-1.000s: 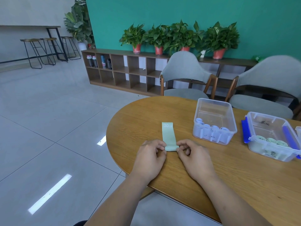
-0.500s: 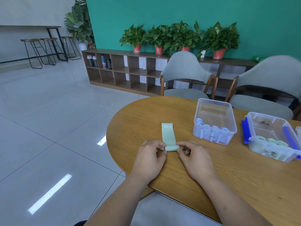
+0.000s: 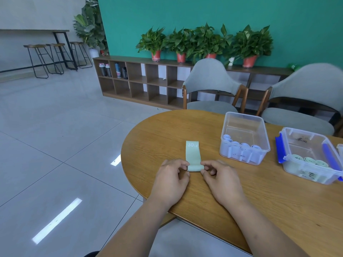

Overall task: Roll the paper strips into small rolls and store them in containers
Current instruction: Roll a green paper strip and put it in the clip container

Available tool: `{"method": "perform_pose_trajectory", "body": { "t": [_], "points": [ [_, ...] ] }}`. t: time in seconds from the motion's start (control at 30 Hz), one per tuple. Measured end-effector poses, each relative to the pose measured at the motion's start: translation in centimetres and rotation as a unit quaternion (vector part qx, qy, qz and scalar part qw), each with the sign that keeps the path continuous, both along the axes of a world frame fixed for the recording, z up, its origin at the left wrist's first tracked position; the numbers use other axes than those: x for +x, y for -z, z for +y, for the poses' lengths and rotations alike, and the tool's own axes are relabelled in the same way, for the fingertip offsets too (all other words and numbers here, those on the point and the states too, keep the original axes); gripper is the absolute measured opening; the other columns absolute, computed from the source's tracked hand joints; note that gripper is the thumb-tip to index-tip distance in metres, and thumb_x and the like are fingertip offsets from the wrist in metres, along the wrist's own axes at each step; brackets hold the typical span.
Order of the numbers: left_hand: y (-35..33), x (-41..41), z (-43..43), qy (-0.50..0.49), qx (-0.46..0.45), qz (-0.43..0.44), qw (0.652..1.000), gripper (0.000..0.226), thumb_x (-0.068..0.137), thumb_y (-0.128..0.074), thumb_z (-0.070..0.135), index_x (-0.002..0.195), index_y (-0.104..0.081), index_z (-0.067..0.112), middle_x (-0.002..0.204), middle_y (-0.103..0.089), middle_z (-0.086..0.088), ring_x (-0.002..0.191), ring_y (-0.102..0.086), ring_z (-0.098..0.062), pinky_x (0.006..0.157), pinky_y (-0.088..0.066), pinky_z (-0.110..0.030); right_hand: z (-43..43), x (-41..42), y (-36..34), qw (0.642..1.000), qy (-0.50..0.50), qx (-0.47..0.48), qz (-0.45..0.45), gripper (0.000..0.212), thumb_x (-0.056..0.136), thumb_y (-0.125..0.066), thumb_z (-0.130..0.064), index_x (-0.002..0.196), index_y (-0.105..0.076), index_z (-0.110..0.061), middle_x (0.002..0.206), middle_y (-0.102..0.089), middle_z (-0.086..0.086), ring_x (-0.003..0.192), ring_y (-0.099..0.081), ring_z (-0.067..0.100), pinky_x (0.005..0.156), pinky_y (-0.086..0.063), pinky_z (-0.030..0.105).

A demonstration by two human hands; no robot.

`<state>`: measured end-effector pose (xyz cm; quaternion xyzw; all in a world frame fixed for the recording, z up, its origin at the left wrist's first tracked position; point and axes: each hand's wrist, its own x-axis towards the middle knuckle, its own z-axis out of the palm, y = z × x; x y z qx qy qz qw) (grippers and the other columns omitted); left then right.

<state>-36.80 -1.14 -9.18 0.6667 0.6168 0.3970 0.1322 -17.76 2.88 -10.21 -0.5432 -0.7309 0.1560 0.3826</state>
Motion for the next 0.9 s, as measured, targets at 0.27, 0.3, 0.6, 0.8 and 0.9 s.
{"method": "perform_pose_trajectory", "body": {
  "t": [0.27,0.3,0.6,0.8,0.9],
  "points": [
    [-0.05,0.02,-0.05,0.002,0.004,-0.013,1.000,0.028,0.093,-0.072,0.023,0.118,-0.072,0.035,0.097,-0.069,0.024,0.102,-0.049,0.003,0.081,-0.034,-0.001,-0.10,0.04,-0.19,1.000,0.006,0.000,0.015,0.016,0.091,-0.077,-0.025,0.103,-0.073,-0.036,0.083,-0.068,-0.020,0.075,-0.060,0.005,0.073,-0.053,0.027],
    [0.01,0.00,-0.01,0.002,0.004,-0.008,1.000,0.028,0.093,-0.071,0.023,0.119,-0.072,0.035,0.099,-0.069,0.024,0.102,-0.049,0.003,0.081,-0.034,-0.001,-0.09,0.02,-0.15,1.000,0.006,0.003,0.013,0.016,0.091,-0.077,-0.026,0.103,-0.074,-0.036,0.083,-0.068,-0.020,0.076,-0.060,0.004,0.073,-0.052,0.026],
    [0.11,-0.12,0.08,0.007,0.001,-0.001,1.000,0.036,0.093,-0.073,0.024,0.127,-0.072,0.033,0.105,-0.067,0.025,0.104,-0.051,0.002,0.085,-0.034,0.000,0.04,0.06,0.04,1.000,0.002,-0.004,-0.007,0.027,0.090,-0.077,-0.022,0.113,-0.075,-0.035,0.089,-0.066,-0.020,0.080,-0.060,0.002,0.076,-0.054,0.027],
    [-0.07,-0.07,0.00,0.002,-0.007,-0.028,1.000,0.027,0.091,-0.074,0.025,0.115,-0.070,0.036,0.096,-0.069,0.025,0.100,-0.051,0.002,0.080,-0.036,-0.003,-0.06,0.02,-0.16,1.000,0.009,-0.013,0.021,0.023,0.088,-0.078,-0.021,0.105,-0.071,-0.035,0.084,-0.068,-0.019,0.076,-0.061,0.004,0.075,-0.054,0.029],
    [-0.12,-0.06,-0.04,0.003,-0.010,-0.024,1.000,0.025,0.091,-0.074,0.027,0.114,-0.070,0.036,0.097,-0.068,0.025,0.101,-0.050,0.003,0.080,-0.035,-0.002,-0.04,-0.02,-0.04,1.000,0.007,-0.006,0.011,0.021,0.088,-0.077,-0.022,0.102,-0.070,-0.036,0.084,-0.068,-0.018,0.077,-0.061,0.003,0.073,-0.054,0.030]
  ]
}}
